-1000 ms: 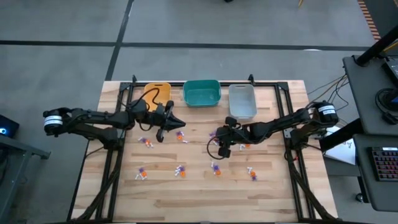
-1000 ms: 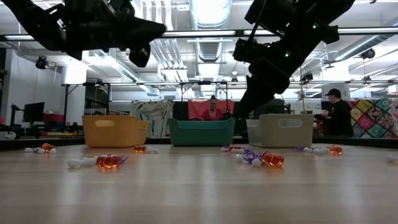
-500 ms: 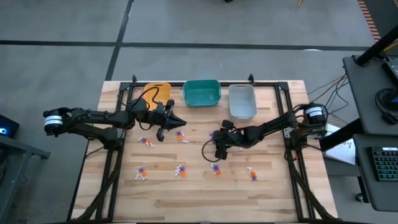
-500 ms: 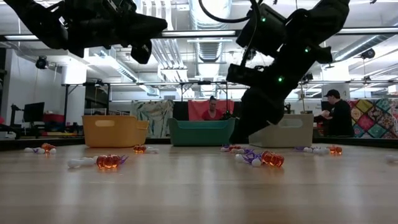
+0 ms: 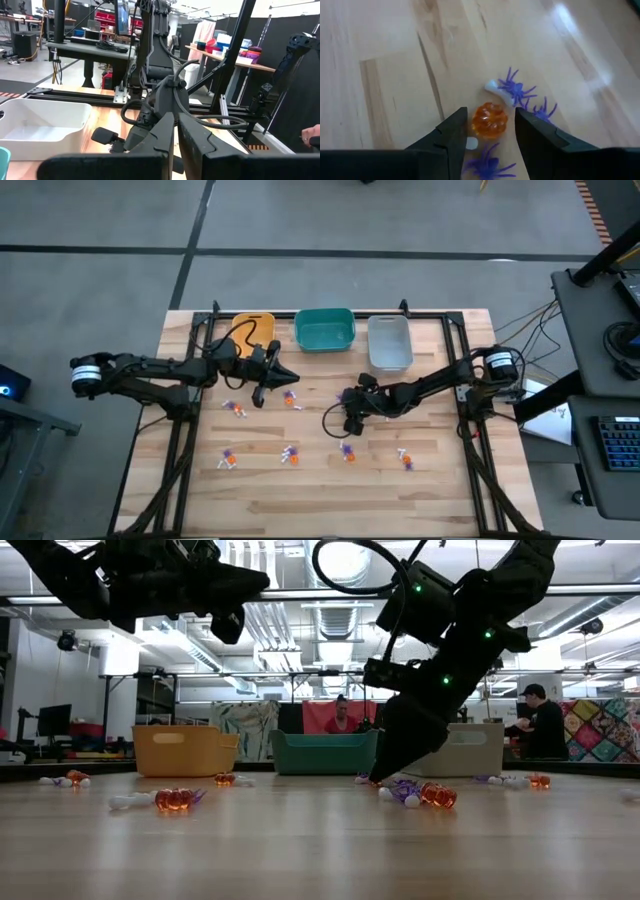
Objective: Sort Halloween decoration
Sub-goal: Put the orange pumpkin toy into the white bin
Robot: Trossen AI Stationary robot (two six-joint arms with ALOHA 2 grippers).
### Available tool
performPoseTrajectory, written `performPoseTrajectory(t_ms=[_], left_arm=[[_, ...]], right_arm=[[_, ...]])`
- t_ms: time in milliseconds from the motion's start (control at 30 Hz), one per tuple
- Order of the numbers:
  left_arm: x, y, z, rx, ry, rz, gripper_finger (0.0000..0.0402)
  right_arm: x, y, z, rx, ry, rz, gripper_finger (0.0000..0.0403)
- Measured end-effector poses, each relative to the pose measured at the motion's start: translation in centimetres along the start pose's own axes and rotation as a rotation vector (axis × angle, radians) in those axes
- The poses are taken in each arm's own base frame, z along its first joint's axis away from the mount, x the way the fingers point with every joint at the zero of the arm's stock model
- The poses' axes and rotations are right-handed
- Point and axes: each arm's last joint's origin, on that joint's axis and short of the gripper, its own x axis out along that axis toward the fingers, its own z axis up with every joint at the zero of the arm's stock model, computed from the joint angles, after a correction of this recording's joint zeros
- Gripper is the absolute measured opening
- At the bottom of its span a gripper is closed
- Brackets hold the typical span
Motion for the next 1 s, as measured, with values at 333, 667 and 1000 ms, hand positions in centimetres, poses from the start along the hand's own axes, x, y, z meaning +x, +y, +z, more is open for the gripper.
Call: performPoseTrajectory(t_ms=[333, 667, 1000], left_arm=[[0.00, 0.01, -0.06, -0.003, 0.005, 0.001, 0.0007], [0.00, 0.01, -0.05, -0.003, 0.005, 0.001, 0.0007], [0.00, 0.01, -0.03, -0.010, 0.004, 0.000, 0.0007]], right_arm=[[-0.06, -0.03, 0.00, 0.006, 0.003, -0.001, 0.0101], [0.24, 0.03, -0.10, 0.004, 0.003, -0.006, 0.0061], [0.54, 0.11, -0.27, 0.006, 0.011, 0.001, 0.0103]])
